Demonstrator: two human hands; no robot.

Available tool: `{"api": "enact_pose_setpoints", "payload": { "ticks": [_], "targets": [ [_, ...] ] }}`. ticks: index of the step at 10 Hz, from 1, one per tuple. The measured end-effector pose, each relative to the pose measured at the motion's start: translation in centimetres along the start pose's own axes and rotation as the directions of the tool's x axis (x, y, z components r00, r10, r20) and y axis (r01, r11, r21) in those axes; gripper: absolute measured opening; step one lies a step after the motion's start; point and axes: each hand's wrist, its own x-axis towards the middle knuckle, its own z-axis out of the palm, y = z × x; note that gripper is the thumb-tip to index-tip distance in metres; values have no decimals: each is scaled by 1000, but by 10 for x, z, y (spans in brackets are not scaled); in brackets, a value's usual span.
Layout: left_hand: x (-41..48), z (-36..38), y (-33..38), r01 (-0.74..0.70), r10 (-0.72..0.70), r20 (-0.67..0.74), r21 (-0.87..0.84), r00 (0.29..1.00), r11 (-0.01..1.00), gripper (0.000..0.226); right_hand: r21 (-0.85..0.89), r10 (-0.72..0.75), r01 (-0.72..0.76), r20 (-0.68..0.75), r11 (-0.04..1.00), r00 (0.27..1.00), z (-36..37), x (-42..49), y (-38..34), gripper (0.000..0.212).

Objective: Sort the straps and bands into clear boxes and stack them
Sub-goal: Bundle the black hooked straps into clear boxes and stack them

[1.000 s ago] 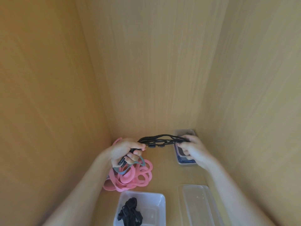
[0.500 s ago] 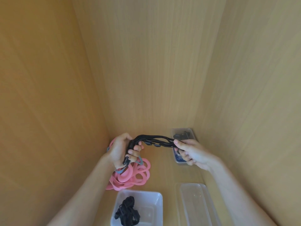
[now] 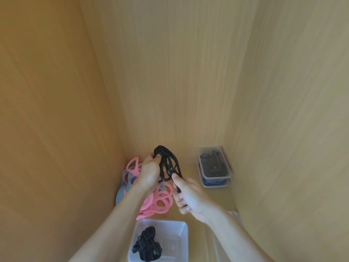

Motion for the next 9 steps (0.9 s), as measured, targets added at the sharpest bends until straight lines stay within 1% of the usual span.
{"api": "enact_pose_setpoints", "payload": {
  "ticks": [1, 2, 3, 4, 5, 6, 7, 8, 9],
  "targets": [
    [1, 5, 1, -32, 33, -83, 3, 996, 999, 17, -35, -49, 47, -41, 998, 998, 15, 3, 5, 31],
    [0, 11, 3, 2, -8, -81, -76, 997, 997, 17, -67, -97, 96, -9, 993, 995, 25, 12, 14, 27],
    [-4, 16, 6, 24, -30, -61, -98, 998, 995, 24, -184, -202, 195, -19, 964, 979, 29, 24, 25, 24],
    [-8, 17, 10, 99, -93, 33, -258, 995, 961, 27, -255, -247, 255, 63, 933, 967, 21, 29, 32, 22],
    [-11, 15, 13, 178, -122, 164, -385, 979, 906, 29, -335, -250, 273, 109, 902, 962, 14, 28, 35, 29],
    [-16, 16, 14, 198, -113, 218, -422, 969, 885, 30, -500, -348, 338, 77, 797, 934, 4, 27, 35, 35],
    [-18, 17, 11, 218, -129, 228, -424, 965, 879, 31, -625, -402, 332, 31, 706, 915, -4, 30, 39, 41],
    [-23, 24, 14, 238, -156, 220, -424, 963, 874, 37, -652, -453, 344, 0, 675, 891, -14, 31, 40, 35],
    [-32, 31, 17, 257, -163, 230, -474, 959, 842, 38, -671, -497, 383, 26, 635, 868, -22, 30, 36, 34]
  ]
}}
